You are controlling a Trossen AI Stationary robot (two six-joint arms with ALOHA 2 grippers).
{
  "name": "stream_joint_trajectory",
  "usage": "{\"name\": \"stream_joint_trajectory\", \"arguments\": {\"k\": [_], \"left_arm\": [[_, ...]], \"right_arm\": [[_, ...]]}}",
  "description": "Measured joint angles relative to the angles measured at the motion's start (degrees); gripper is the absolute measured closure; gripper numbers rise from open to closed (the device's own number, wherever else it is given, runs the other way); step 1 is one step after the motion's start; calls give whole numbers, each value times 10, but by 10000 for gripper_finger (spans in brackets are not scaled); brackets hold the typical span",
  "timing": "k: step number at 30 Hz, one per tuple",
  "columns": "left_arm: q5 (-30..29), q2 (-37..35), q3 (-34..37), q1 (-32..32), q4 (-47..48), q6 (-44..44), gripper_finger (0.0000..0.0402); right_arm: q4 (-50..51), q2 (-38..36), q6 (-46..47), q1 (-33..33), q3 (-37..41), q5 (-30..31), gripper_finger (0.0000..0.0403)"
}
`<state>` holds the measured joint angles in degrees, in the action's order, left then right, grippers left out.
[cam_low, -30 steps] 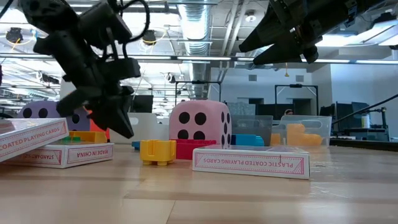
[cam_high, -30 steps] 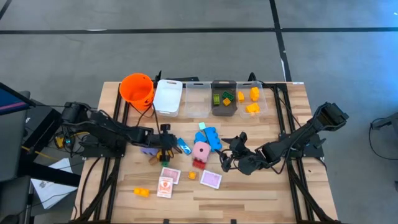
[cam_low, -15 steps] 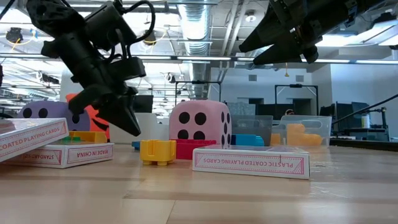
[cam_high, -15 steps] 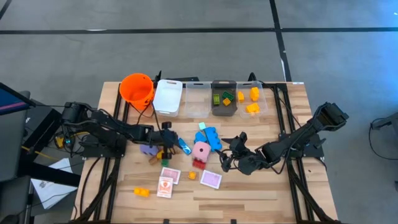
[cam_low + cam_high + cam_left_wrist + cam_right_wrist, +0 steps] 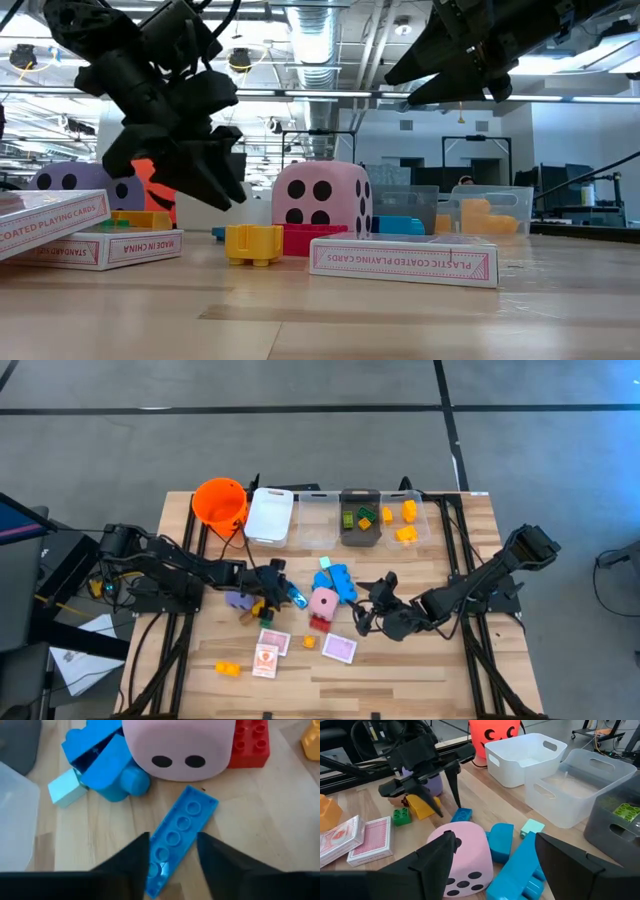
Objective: Pick & Place Toys
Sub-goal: Put the small blue game piece into the black bin
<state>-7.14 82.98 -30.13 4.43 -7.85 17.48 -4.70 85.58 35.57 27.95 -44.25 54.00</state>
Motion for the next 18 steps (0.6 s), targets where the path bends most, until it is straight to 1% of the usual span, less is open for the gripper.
{"name": "stream_joint_trajectory", "arguments": {"k": [5,9,11,13,15,18], "left_arm": [[0,0,0,0,3,33,146],[0,0,0,-4,32,36,103],[0,0,-2,-9,64,36,92],[0,0,-16,-16,117,36,88],[0,0,-31,-24,162,36,89],[0,0,-58,-35,194,37,93]], "right_arm": [[0,0,0,-11,0,0,132],[0,0,0,-17,0,-1,132],[0,0,0,-20,0,-1,132],[0,0,0,-23,0,-1,132],[0,0,0,-27,0,-1,132],[0,0,0,-29,0,-1,132]]}}
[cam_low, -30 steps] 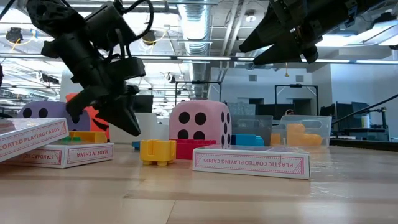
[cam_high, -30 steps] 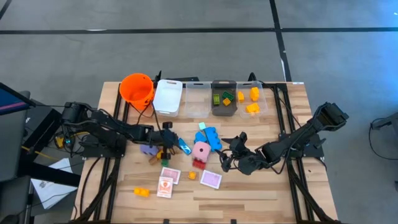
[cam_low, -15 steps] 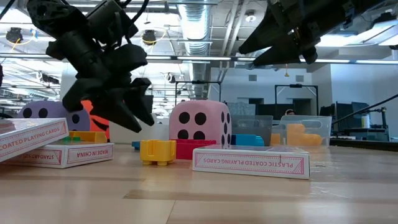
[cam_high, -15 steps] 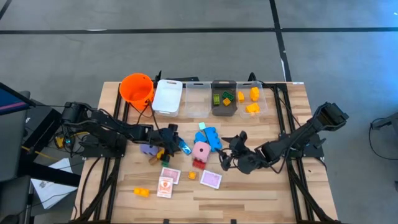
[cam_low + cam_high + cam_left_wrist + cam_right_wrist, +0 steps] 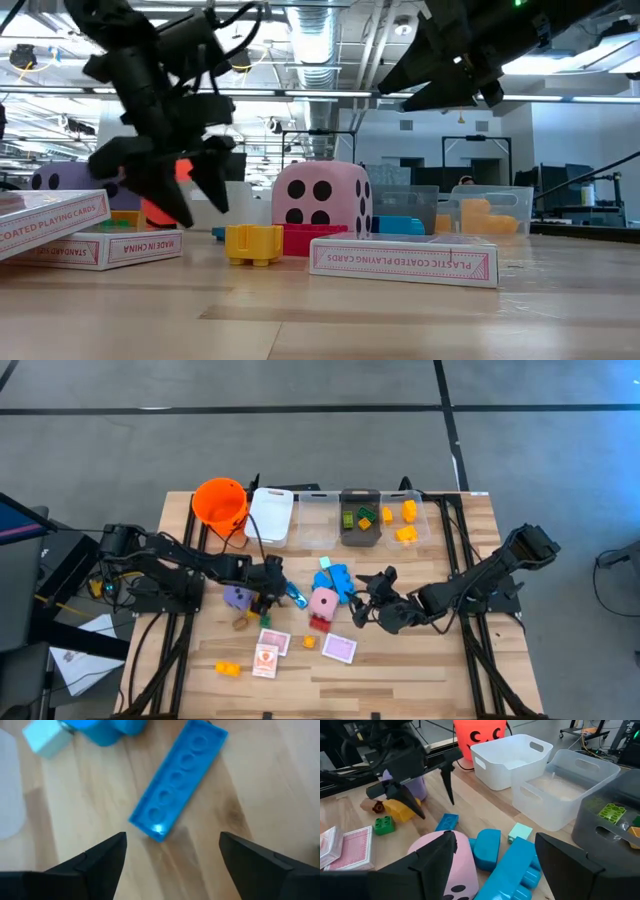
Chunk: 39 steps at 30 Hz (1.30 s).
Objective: Pick & Place Toys
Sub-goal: Put the small blue game piece into the black bin
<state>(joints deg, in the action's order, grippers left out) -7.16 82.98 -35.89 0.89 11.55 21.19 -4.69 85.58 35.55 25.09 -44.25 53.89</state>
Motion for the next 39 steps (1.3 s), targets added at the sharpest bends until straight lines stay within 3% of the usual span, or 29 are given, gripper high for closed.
{"name": "stream_joint_trajectory", "arguments": {"k": [18,23,30,39], "left_arm": [[39,2,-42,-7,29,100,96],[39,53,-72,-8,34,101,96],[37,141,-151,-8,125,101,96],[68,162,-169,-14,149,100,106]], "right_arm": [[16,0,0,-1,0,-16,132],[13,0,0,-2,0,-16,132],[14,0,0,-1,0,-16,132],[17,0,5,4,0,-33,132]]}}
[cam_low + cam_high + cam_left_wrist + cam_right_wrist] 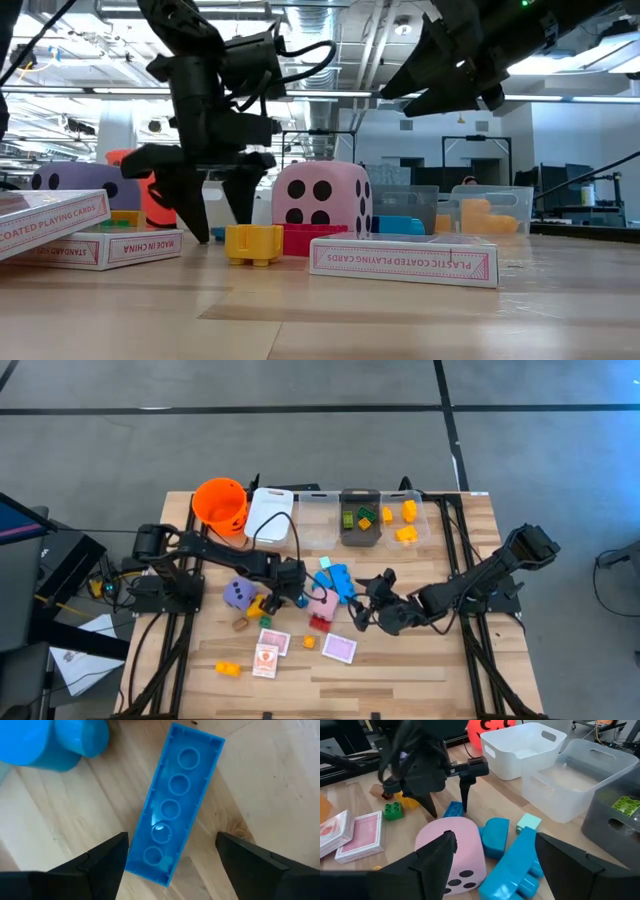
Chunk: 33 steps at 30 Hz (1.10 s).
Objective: Pick & Place Toys
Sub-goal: Put the small blue game piece into the black bin
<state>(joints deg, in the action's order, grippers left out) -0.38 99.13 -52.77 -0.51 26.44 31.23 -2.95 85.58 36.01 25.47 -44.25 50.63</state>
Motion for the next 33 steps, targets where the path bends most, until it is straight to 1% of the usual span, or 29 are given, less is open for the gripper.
{"name": "stream_joint_trajectory", "arguments": {"k": [5,10,22,26,29,33], "left_arm": [[35,0,0,-12,23,-2,129],[64,1,1,-28,38,-10,164],[63,0,1,-33,44,-17,269],[63,-1,2,-33,41,-17,274],[62,-9,4,-33,42,-17,269],[62,-53,4,-33,45,-17,275]], "right_arm": [[-1,0,0,0,0,0,132],[-1,0,0,0,0,0,132],[0,0,0,0,0,0,132],[0,0,0,0,0,0,132],[0,0,0,0,0,0,132],[0,0,1,0,0,0,132]]}}
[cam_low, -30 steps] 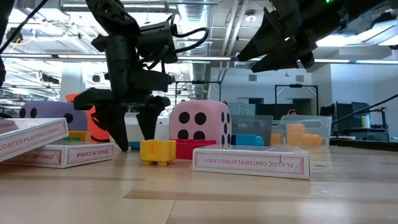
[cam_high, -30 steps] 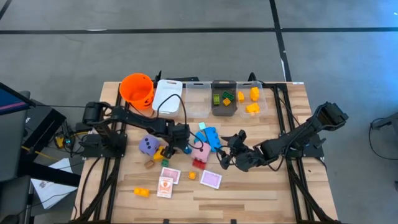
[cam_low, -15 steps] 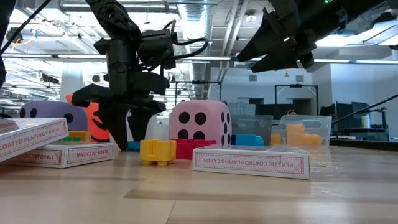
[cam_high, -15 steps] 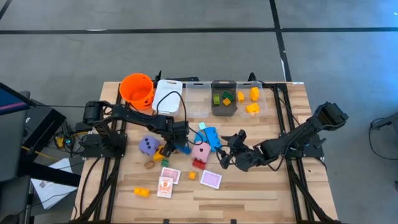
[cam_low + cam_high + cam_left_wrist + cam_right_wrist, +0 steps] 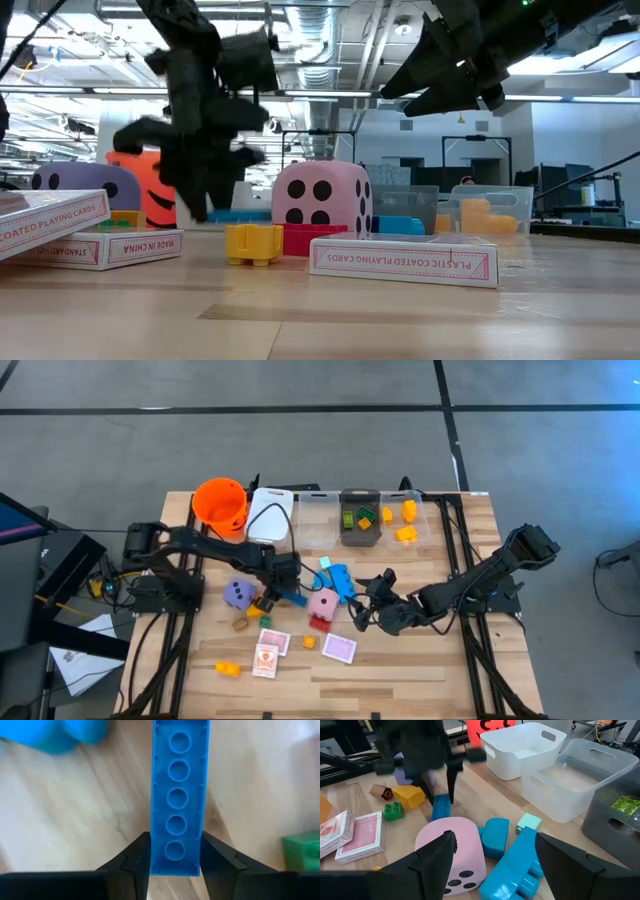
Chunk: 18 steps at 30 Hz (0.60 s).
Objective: Pick & Place Toys
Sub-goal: Put the small blue game piece into the black bin
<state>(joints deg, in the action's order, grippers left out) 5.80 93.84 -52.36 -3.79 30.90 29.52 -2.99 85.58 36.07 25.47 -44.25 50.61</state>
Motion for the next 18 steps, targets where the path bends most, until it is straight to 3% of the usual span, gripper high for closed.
{"name": "stream_joint_trajectory", "arguments": {"k": [3,7,11,18], "left_arm": [[-2,-51,0,0,0,0,275],[-47,-127,0,0,-23,-2,275],[-84,-183,-1,-5,-90,-63,275],[-23,-209,-2,-11,-145,-146,275]], "right_arm": [[0,0,0,0,0,0,132],[-5,0,0,0,0,0,132],[-15,0,0,0,0,2,132],[-23,0,-65,3,0,2,132]]}}
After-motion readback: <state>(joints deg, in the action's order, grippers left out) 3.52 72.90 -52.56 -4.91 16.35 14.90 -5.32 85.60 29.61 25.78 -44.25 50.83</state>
